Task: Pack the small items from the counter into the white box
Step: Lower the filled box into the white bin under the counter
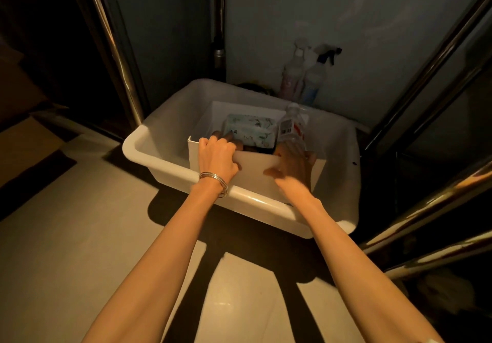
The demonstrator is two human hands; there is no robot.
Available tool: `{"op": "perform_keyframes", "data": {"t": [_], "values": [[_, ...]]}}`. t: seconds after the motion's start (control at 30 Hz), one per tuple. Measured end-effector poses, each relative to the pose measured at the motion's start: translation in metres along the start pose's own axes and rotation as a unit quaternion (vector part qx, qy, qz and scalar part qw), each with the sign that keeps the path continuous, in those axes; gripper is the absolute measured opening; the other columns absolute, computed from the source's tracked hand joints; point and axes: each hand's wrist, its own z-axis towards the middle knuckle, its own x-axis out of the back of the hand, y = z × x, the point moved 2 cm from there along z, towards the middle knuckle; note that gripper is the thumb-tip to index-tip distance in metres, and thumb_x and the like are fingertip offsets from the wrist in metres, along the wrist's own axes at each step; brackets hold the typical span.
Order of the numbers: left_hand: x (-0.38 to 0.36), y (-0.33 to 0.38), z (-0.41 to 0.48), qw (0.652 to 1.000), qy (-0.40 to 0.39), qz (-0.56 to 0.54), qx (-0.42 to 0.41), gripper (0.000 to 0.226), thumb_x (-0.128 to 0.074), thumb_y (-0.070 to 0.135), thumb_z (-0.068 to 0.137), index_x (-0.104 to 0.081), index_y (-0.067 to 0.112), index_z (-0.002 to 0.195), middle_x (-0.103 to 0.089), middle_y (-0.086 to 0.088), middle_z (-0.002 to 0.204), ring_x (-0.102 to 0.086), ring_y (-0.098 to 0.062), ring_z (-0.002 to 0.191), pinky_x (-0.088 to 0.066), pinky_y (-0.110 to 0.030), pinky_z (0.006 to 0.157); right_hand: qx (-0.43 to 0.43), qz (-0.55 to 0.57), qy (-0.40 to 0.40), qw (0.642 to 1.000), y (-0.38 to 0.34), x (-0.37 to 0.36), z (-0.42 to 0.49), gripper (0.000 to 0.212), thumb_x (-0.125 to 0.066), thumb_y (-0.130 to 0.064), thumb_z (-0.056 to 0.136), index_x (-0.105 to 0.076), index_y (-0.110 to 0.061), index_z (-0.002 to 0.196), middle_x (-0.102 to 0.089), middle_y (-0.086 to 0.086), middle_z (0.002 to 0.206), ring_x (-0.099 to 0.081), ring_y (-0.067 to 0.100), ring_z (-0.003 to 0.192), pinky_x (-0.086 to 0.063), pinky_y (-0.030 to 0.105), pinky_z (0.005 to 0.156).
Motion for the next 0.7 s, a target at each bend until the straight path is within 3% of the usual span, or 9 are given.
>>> {"op": "perform_keyframes", "data": {"t": [0.1,0.13,0.27,0.4,0.57,0.7], "values": [[-0.008,-0.002,0.001,1.0,-0.02,0.004,0.019,0.022,-0.065,0.03,0.082,-0.066,0.011,0.094,-0.066,-0.008,0.098,-0.05,-0.024,0.099,-0.031,-0.034,0.085,0.046,-0.056,0.151,0.986,-0.004,0.003,0.012,0.038,-0.065,-0.021,0.084,-0.052,-0.01,0.118,-0.048,0.009,0.135,-0.036,0.029,0.13,-0.021,0.047,0.109],[-0.01,-0.004,0.001,0.999,-0.023,-0.001,0.027,0.02,-0.065,0.029,0.083,-0.066,0.011,0.092,-0.066,-0.009,0.096,-0.051,-0.024,0.097,-0.031,-0.034,0.085,0.055,-0.054,0.162,0.984,-0.007,0.004,0.016,0.032,-0.066,-0.017,0.082,-0.055,-0.011,0.112,-0.051,0.009,0.129,-0.04,0.028,0.126,-0.022,0.047,0.108],[-0.016,-0.018,0.004,0.998,-0.046,0.019,0.046,0.017,-0.059,0.025,0.087,-0.066,0.009,0.09,-0.066,-0.011,0.091,-0.055,-0.027,0.092,-0.035,-0.035,0.083,0.081,-0.006,0.105,0.991,-0.008,0.001,0.029,0.01,-0.062,-0.005,0.085,-0.061,-0.004,0.094,-0.062,0.014,0.103,-0.057,0.028,0.1,-0.042,0.04,0.092],[-0.016,-0.031,0.014,0.996,-0.067,0.04,0.05,0.021,-0.055,0.025,0.09,-0.064,0.007,0.097,-0.066,-0.013,0.098,-0.058,-0.029,0.095,-0.039,-0.037,0.084,0.09,0.009,0.082,0.993,-0.016,-0.001,0.036,0.014,-0.064,-0.007,0.083,-0.063,-0.001,0.095,-0.065,0.015,0.1,-0.058,0.026,0.094,-0.04,0.028,0.079],[-0.019,-0.041,0.021,0.996,-0.065,0.037,0.049,0.023,-0.053,0.024,0.091,-0.062,0.004,0.098,-0.065,-0.015,0.099,-0.057,-0.029,0.094,-0.039,-0.037,0.087,0.072,0.02,0.101,0.992,-0.027,-0.007,0.044,0.01,-0.066,-0.007,0.08,-0.064,-0.004,0.09,-0.066,0.013,0.097,-0.059,0.026,0.092,-0.045,0.039,0.091],[-0.019,-0.052,0.025,0.995,-0.067,0.029,0.063,0.037,-0.054,0.039,0.089,-0.061,0.002,0.091,-0.063,-0.014,0.091,-0.056,-0.029,0.09,-0.04,-0.036,0.083,0.049,0.042,0.124,0.99,-0.047,-0.016,0.047,0.009,-0.065,-0.006,0.081,-0.065,-0.006,0.091,-0.067,0.013,0.099,-0.06,0.025,0.095,-0.044,0.035,0.092]]}}
